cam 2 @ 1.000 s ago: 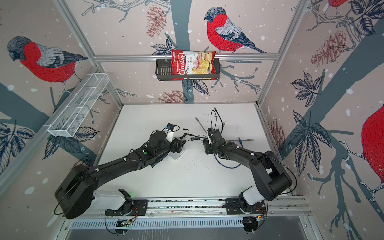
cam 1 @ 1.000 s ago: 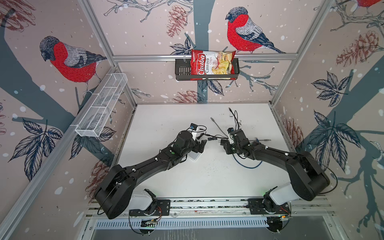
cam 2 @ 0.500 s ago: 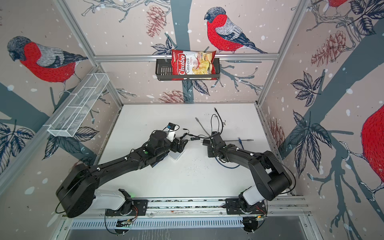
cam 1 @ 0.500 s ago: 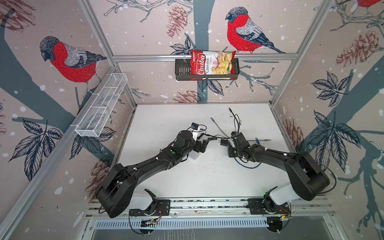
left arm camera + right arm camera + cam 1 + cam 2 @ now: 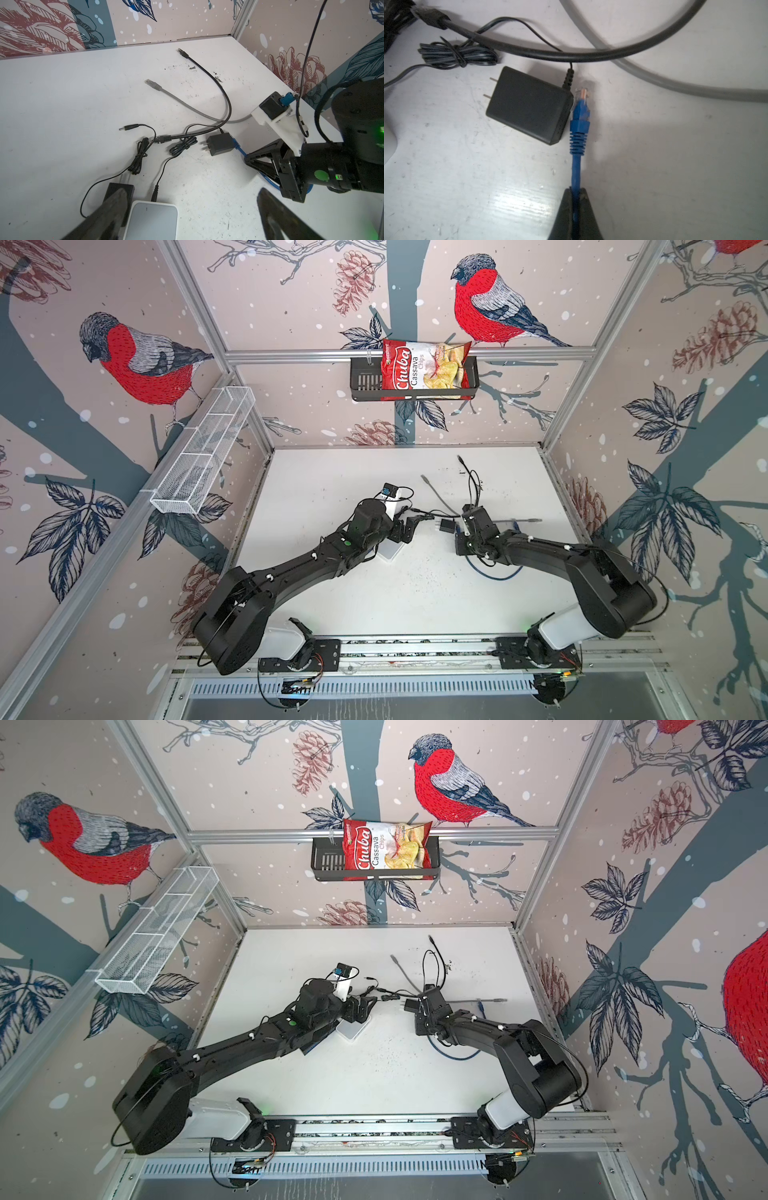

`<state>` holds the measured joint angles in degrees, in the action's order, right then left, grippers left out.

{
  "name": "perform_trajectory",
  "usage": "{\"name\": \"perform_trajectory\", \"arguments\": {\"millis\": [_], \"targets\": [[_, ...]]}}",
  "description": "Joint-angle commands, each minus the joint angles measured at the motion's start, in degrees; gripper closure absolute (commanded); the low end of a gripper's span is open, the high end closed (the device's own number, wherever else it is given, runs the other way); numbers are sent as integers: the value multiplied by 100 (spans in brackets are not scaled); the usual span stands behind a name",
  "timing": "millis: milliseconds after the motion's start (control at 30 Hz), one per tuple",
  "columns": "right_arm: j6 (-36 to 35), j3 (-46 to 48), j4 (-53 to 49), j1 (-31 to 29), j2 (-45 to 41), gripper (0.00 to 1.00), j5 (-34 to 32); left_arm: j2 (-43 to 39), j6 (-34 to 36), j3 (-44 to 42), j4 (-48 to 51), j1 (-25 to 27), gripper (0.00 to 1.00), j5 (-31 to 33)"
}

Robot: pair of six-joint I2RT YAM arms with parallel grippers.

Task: Insert the plug into the switch port
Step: 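Close the right gripper on the blue cable and lift the plug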

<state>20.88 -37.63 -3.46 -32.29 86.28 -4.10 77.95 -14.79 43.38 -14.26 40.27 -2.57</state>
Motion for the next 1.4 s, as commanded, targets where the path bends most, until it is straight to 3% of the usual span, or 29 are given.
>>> {"name": "perform_trajectory", "arguments": {"millis": [0, 133, 467, 667, 1200, 1267, 1367], "targets": [[-95, 100, 112, -5, -257, 100, 109, -52, 61, 44, -104, -12, 3, 26], [-236, 330, 336, -7, -716, 100, 371, -14, 20, 22, -136, -15, 3, 130], [-1684, 799, 1427, -128, -1713, 100, 2231, 136, 55, 326, 241, -37, 3, 130], [-2194, 805, 1599, -150, -1891, 100, 2955, 203, -87, 496, 503, -37, 4, 82], [-2361, 828, 1549, -207, -1941, 100, 3271, 437, -464, 1135, 1180, -26, 15, -491], [-2382, 769, 1447, -216, -1898, 100, 3320, 419, -240, 1091, 1244, 52, 16, -265], [-2436, 600, 1180, -211, -1764, 100, 3401, 220, 546, 863, 1203, 224, 17, 574]]}}
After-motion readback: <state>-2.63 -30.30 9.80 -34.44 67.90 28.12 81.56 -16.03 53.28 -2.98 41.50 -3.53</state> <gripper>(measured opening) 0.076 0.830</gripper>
